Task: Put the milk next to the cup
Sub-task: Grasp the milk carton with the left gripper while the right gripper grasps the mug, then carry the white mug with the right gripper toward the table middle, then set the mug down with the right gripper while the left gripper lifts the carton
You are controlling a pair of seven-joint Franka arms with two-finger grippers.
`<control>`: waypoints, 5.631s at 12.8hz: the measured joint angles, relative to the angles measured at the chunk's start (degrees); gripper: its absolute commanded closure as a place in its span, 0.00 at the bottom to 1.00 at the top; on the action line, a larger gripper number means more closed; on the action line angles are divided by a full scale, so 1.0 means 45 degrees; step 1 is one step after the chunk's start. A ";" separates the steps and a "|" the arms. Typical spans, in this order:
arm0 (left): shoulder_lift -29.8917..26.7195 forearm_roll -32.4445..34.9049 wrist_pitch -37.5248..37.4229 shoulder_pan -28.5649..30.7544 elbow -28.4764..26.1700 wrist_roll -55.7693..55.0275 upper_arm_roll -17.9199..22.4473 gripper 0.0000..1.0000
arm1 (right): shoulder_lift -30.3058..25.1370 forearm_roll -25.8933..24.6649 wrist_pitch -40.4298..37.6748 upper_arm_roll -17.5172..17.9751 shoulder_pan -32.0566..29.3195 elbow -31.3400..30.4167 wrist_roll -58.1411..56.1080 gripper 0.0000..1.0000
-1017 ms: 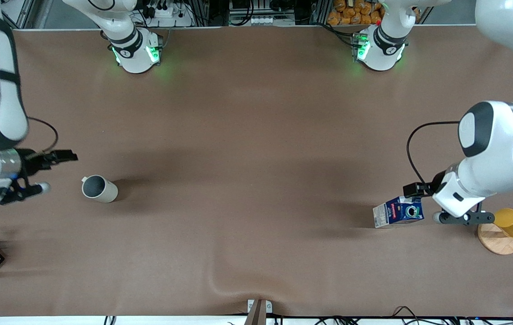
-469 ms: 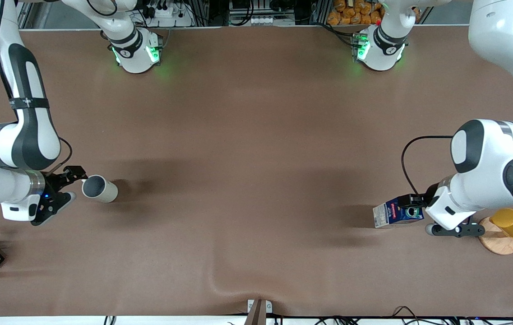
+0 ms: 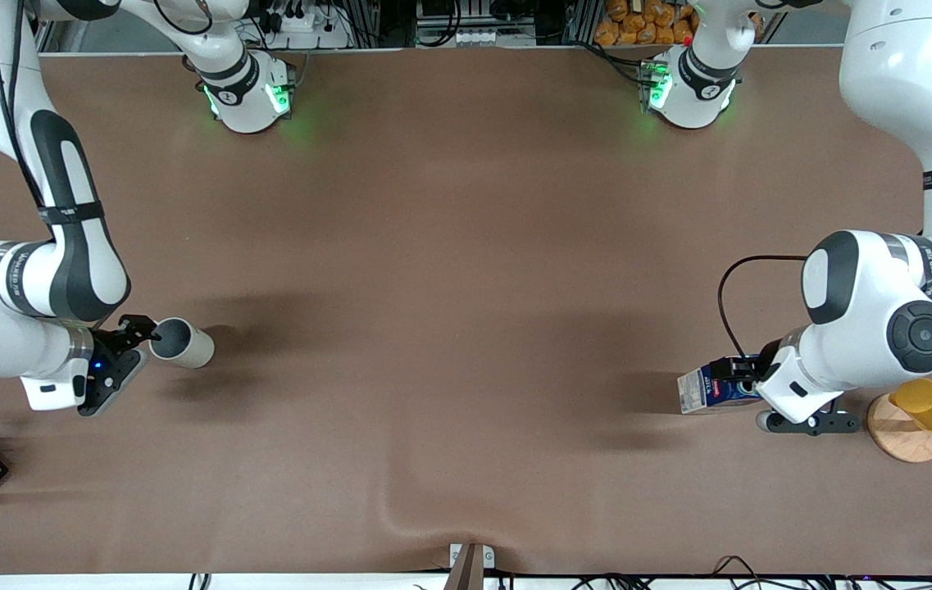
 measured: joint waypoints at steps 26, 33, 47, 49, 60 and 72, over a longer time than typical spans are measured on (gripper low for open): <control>0.0326 0.0000 0.0151 0.0022 0.0053 0.0002 0.0042 0.36 | -0.0255 0.0951 -0.0833 0.0518 -0.0342 -0.0369 -0.0636 1.00; 0.0326 0.0000 0.0151 0.0020 0.0147 0.0002 0.0041 0.35 | -0.1085 0.0992 -0.2528 0.0657 0.1262 0.0279 0.1102 1.00; 0.0252 0.0000 0.0145 -0.0189 0.0355 0.0003 -0.0063 0.35 | 0.0062 0.1083 0.0410 0.0757 0.8335 0.1964 0.7562 1.00; 0.0191 0.0000 0.0138 -0.0195 0.0374 0.0003 -0.0064 0.35 | 0.0974 0.1286 0.0638 0.0757 0.8596 0.2741 0.9694 1.00; -0.0199 0.0000 0.0130 -0.0336 0.0441 0.0003 -0.0081 0.35 | 0.5458 0.1872 0.2069 0.0549 0.9536 0.7613 1.0224 1.00; -0.0488 0.0000 -0.0056 -0.0389 0.0446 0.0002 -0.0511 0.35 | 0.5427 0.0858 0.1126 -0.0387 0.9926 0.8039 1.0892 0.00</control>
